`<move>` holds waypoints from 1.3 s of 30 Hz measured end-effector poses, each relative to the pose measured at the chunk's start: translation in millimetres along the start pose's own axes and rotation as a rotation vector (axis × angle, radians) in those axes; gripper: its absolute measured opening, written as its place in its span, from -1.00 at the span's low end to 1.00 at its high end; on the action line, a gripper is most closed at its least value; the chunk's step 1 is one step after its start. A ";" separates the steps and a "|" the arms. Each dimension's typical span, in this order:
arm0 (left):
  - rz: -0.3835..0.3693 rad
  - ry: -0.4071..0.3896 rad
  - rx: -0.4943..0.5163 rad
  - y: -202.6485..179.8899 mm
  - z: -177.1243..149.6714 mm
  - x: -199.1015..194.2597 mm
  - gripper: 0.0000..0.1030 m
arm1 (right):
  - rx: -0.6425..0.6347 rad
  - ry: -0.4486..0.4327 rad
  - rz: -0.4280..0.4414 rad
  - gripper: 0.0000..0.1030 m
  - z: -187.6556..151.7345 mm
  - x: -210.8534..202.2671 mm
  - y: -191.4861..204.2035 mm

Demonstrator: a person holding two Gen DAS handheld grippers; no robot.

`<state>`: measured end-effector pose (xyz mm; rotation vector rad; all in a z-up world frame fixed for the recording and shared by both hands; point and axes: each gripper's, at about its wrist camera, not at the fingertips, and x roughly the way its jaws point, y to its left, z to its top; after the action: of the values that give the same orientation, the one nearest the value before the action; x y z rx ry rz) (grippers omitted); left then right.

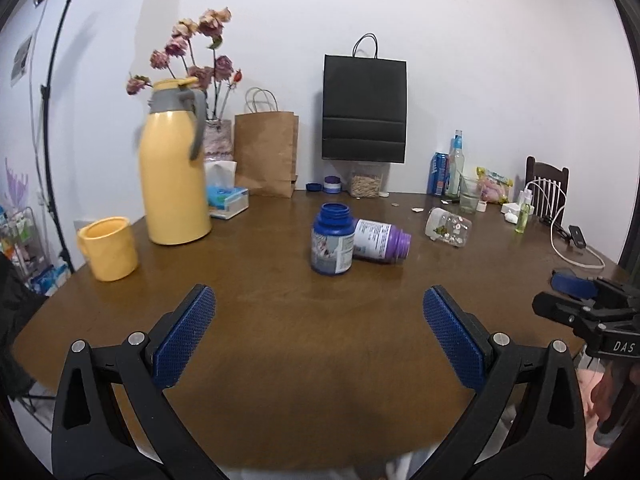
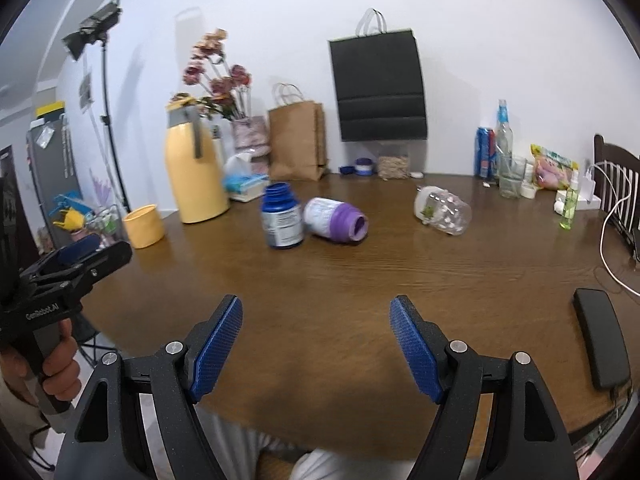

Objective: Flip cup upright
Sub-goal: 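Move the right tool toward the lying purple-capped bottle and close around it, then lift the purple-capped bottle with the right tool toward the left tool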

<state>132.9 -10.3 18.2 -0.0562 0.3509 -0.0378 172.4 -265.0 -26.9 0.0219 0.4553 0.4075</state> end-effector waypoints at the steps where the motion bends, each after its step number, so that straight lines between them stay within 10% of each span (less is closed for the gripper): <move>1: -0.001 0.004 -0.009 -0.3 3.9 8.4 1.00 | 0.009 0.013 0.002 0.57 3.8 6.3 -5.6; 27: -0.149 0.227 -0.023 13.2 62.2 204.8 1.00 | -0.214 0.340 0.205 0.57 110.3 277.5 -35.0; 39: -0.179 0.251 -0.018 5.3 61.0 206.5 1.00 | -0.166 0.379 0.224 0.38 91.7 289.5 -47.0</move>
<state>347.8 -11.7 4.3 -0.1009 0.5963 -0.2197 467.0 -189.7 -72.1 -0.1696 0.7951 0.6738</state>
